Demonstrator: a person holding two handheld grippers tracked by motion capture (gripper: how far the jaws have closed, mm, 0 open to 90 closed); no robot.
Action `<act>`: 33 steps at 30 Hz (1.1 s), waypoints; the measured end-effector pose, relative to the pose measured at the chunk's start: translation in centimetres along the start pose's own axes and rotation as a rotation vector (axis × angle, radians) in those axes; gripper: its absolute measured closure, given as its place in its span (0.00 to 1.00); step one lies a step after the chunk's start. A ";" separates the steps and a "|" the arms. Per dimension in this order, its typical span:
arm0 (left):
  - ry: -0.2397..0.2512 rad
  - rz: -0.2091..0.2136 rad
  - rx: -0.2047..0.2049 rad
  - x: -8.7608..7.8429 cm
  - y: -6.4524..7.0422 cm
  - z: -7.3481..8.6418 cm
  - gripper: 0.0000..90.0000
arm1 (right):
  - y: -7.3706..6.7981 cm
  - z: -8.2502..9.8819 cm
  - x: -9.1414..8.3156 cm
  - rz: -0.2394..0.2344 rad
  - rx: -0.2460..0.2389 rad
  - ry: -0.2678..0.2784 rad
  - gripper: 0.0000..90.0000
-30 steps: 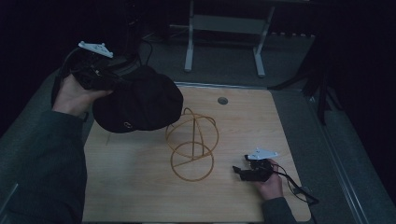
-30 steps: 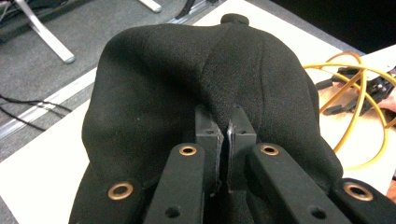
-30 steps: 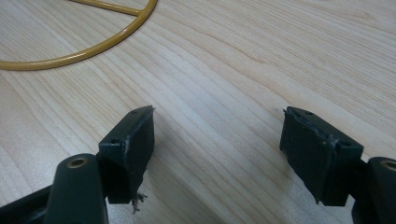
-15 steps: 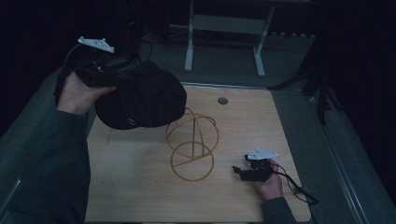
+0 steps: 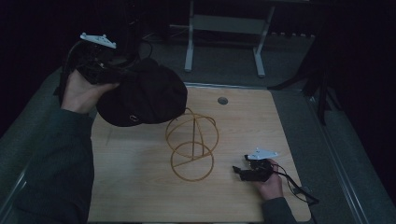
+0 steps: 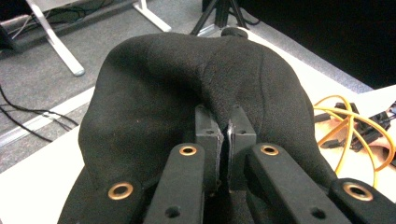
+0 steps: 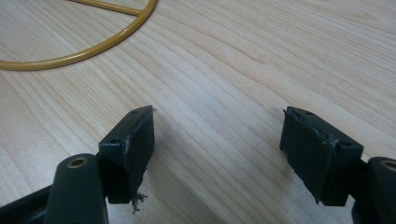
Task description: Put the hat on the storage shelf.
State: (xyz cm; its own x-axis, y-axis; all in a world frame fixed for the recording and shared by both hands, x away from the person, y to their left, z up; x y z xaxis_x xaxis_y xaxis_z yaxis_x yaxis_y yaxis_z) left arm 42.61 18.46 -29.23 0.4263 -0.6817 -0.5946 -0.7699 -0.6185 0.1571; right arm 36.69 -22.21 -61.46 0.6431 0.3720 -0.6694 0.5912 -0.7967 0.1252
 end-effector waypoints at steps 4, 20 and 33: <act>0.015 0.001 -0.002 0.0 0.2 -0.4 0.96 | 0.0 0.0 0.0 0.000 -0.001 0.000 0.29; 0.073 0.011 -0.020 -0.7 0.7 -1.4 0.96 | 0.0 0.0 0.0 -0.001 -0.001 0.000 0.29; 0.101 0.058 0.001 -0.9 2.0 -2.3 0.96 | 0.0 0.0 0.0 -0.002 0.000 0.000 0.29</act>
State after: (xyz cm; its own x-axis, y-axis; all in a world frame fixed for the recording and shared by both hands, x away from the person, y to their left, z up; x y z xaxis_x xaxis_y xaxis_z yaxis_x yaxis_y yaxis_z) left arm 41.81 16.92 -26.57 0.4267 -0.7521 -0.5023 -0.7951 -0.5766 0.1881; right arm 36.68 -22.17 -61.46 0.6418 0.3732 -0.6700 0.5926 -0.7959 0.1244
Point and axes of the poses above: each handheld gripper's, and its own axes: x roughly forward along the jaws, z roughly out of its underside, y roughly to its right, the point moved 8 cm from there along x, roughly forward along the jaws, and after that the axes turned 10 degrees about z, right-handed, at the moved point
